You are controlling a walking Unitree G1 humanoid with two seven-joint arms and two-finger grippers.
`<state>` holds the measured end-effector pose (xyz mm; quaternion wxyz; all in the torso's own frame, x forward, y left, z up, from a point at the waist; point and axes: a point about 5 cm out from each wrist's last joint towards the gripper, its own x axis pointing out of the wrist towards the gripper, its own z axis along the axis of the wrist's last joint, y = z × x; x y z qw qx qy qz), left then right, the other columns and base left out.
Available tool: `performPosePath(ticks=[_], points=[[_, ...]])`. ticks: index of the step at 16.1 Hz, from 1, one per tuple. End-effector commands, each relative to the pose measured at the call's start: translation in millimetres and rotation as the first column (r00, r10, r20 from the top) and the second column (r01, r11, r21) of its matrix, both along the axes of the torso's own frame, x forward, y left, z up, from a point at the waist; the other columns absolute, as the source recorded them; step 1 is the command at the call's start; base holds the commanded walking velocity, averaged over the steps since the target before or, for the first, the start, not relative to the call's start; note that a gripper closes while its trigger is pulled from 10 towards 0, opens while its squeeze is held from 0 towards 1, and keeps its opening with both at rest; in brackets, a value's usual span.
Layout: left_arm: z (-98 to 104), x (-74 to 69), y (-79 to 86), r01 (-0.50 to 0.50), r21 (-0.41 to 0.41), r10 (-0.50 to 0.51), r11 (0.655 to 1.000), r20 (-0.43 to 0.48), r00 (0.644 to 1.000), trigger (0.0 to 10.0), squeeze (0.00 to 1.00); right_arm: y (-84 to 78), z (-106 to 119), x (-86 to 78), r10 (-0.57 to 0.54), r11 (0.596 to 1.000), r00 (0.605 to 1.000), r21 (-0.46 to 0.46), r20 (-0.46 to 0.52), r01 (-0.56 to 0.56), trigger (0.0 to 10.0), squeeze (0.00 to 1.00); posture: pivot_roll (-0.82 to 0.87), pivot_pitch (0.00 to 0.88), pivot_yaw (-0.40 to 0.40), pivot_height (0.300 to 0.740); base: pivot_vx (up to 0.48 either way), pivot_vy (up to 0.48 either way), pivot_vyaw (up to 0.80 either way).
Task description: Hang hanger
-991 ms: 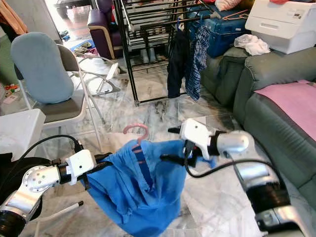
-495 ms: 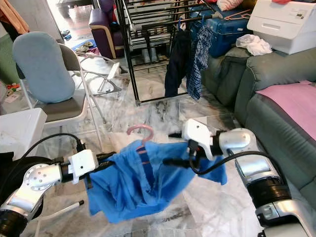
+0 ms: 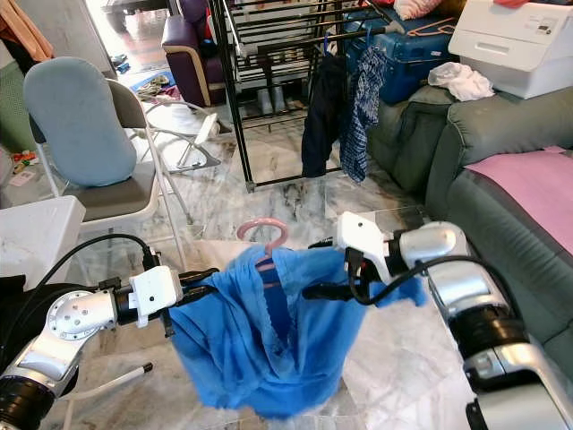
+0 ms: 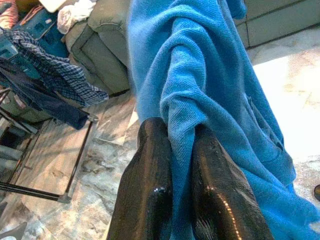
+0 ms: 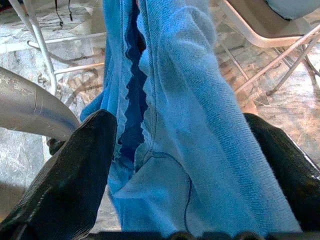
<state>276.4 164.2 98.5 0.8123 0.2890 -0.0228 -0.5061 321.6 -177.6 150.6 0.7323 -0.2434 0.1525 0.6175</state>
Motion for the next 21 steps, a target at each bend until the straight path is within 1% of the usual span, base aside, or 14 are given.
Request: performPosePath(ticks=[1, 5, 6, 7, 8, 10, 12, 13, 14, 15, 16, 17, 19, 21], points=[[5.1, -0.4, -6.4, 0.053, 0.014, -0.053, 0.999, 0.024, 0.998, 0.0, 0.00, 10.2, 8.7, 4.0, 0.056, 0.998, 0.998, -0.010, 0.035, -0.056, 0.0, 0.00, -0.11, 0.000, 0.071, 0.740, 0.000, 0.000, 0.00], [0.0, -2.4, -9.1, 0.061, 0.032, -0.061, 0.998, 0.013, 0.998, 0.0, 0.00, 14.9, 12.8, 4.6, 0.086, 0.996, 0.996, 0.001, 0.034, -0.086, 0.0, 0.00, -0.11, 0.000, 0.069, 0.740, 0.000, 0.000, 0.00], [-0.7, -1.3, -8.6, 0.047, 0.039, -0.048, 0.998, 0.014, 0.999, 0.0, 0.00, 16.2, 13.1, 4.1, 0.089, 0.996, 0.995, 0.008, 0.035, -0.089, 8.7, 0.00, -0.11, 0.000, 0.069, 0.740, 0.000, 0.000, 0.00], [-1.5, 2.8, -6.4, 0.008, 0.053, -0.009, 0.999, 0.027, 1.000, 0.0, 0.00, 21.0, 17.7, 6.1, 0.064, 0.996, 0.998, 0.064, 0.030, -0.066, 10.0, 0.00, -0.11, 0.000, 0.068, 0.740, 0.000, 0.000, 0.00], [-1.2, 4.7, -5.1, -0.012, 0.056, 0.010, 0.998, 0.034, 0.999, 0.0, 0.00, 23.4, 21.3, 6.7, 0.051, 0.994, 0.998, 0.096, 0.032, -0.054, 10.0, 1.00, -0.10, 0.000, 0.065, 0.740, 0.000, 0.000, 0.00], [-1.0, 9.1, -1.3, -0.072, 0.056, 0.069, 0.996, 0.051, 0.996, 0.0, 0.00, 27.2, 27.7, 5.0, 0.021, 0.988, 0.997, 0.152, 0.071, -0.032, 10.0, 1.00, -0.10, 0.000, 0.064, 0.740, 0.000, 0.000, 0.00], [-1.1, 13.0, 1.2, -0.123, 0.056, 0.119, 0.991, 0.064, 0.991, 0.0, 0.00, 27.6, 29.0, 3.4, -0.005, 0.988, 0.994, 0.157, 0.110, -0.012, 10.0, 1.00, -0.10, 0.000, 0.063, 0.740, 0.000, 0.000, 0.00], [-0.8, 14.5, 2.1, -0.140, 0.048, 0.136, 0.989, 0.067, 0.988, 0.0, 0.00, 27.9, 28.3, -1.8, -0.013, 0.986, 0.993, 0.168, 0.114, -0.007, 10.0, 1.00, -0.11, 0.000, 0.066, 0.740, 0.000, 0.000, 0.00], [-0.5, 14.9, 1.5, -0.136, 0.047, 0.132, 0.990, 0.068, 0.989, 0.0, 0.00, 24.9, 25.0, -5.4, -0.008, 0.988, 0.995, 0.155, 0.102, -0.008, 10.0, 1.00, -0.11, 0.000, 0.066, 0.740, 0.000, 0.000, 0.00], [-0.1, 15.5, 0.3, -0.128, 0.051, 0.124, 0.991, 0.074, 0.990, 0.0, 0.00, 18.3, 20.4, -8.8, -0.001, 0.994, 0.997, 0.113, 0.083, -0.008, 10.0, 0.99, -0.11, 0.000, 0.066, 0.740, 0.000, 0.000, 0.00], [0.6, 15.8, -0.6, -0.118, 0.052, 0.114, 0.992, 0.075, 0.991, 0.0, 0.00, 13.0, 18.5, -10.1, 0.010, 0.996, 0.997, 0.084, 0.071, -0.016, 10.0, 0.87, -0.11, 0.000, 0.066, 0.740, 0.000, 0.000, 0.00], [1.1, 16.3, -1.2, -0.110, 0.054, 0.106, 0.992, 0.078, 0.991, 0.0, 0.00, 8.3, 18.3, -9.6, 0.007, 0.998, 0.998, 0.065, 0.065, -0.011, 10.0, 0.00, -0.12, 0.000, 0.075, 0.740, 0.000, 0.000, 0.00], [4.3, 16.5, -3.6, -0.089, 0.046, 0.085, 0.995, 0.089, 0.992, 0.0, 0.00, -1.7, 20.1, -3.9, -0.012, 1.000, 0.997, 0.022, 0.071, 0.010, 10.0, 0.00, -0.12, 0.000, 0.074, 0.740, 0.000, 0.000, 0.00], [4.6, 10.9, -6.8, -0.039, 0.046, 0.034, 0.998, 0.088, 0.996, 0.0, 0.00, -9.8, 25.7, 5.4, -0.019, 0.999, 0.996, -0.024, 0.092, 0.022, 10.0, 0.00, -0.11, 0.000, 0.073, 0.740, 0.000, 0.000, 0.00]])
